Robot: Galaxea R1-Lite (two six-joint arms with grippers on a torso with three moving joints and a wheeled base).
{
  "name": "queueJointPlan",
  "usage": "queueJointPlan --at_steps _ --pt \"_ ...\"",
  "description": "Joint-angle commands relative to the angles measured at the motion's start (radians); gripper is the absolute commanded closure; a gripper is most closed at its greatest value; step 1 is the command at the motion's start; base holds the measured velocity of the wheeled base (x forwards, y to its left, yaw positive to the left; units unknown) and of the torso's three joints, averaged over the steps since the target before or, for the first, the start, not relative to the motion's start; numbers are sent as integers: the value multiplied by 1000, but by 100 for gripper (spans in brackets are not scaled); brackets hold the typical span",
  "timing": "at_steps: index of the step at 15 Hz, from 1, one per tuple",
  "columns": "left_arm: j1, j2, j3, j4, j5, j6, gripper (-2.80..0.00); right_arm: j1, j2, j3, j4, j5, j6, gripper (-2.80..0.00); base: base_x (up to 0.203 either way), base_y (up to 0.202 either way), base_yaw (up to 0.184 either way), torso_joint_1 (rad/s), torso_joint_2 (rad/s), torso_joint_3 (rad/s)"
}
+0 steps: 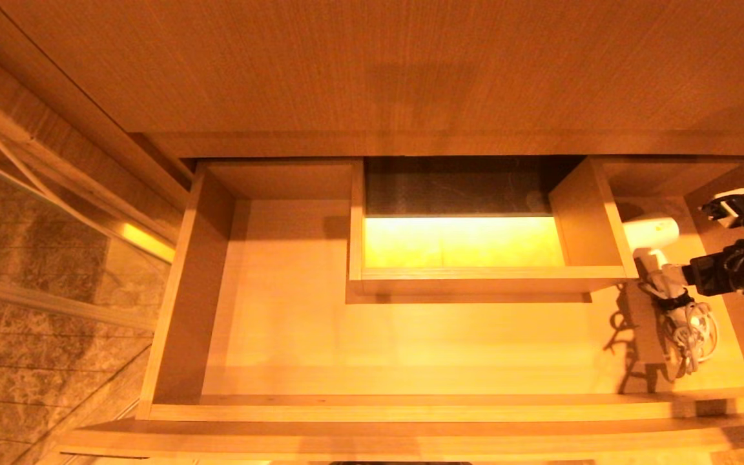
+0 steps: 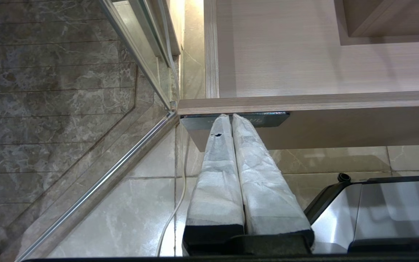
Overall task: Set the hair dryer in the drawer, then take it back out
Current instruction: Put it into the drawer
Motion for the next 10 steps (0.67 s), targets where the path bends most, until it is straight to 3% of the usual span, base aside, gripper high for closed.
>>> queueJointPlan --at_steps 1,3,4,10 --pt "0 0 2 0 0 -1 0 -3 -169 23 69 0 -1 -280 0 0 0 0 0 0" --pt "0 0 2 0 0 0 0 -7 -298 28 215 -1 1 -280 0 0 0 0 0 0" --pt "0 0 2 0 0 1 0 -19 -360 24 287 2 0 0 0 0 0 0 0 0" --pt "0 0 2 0 0 0 0 -117 -654 -44 715 -4 7 0 0 0 0 0 0 0"
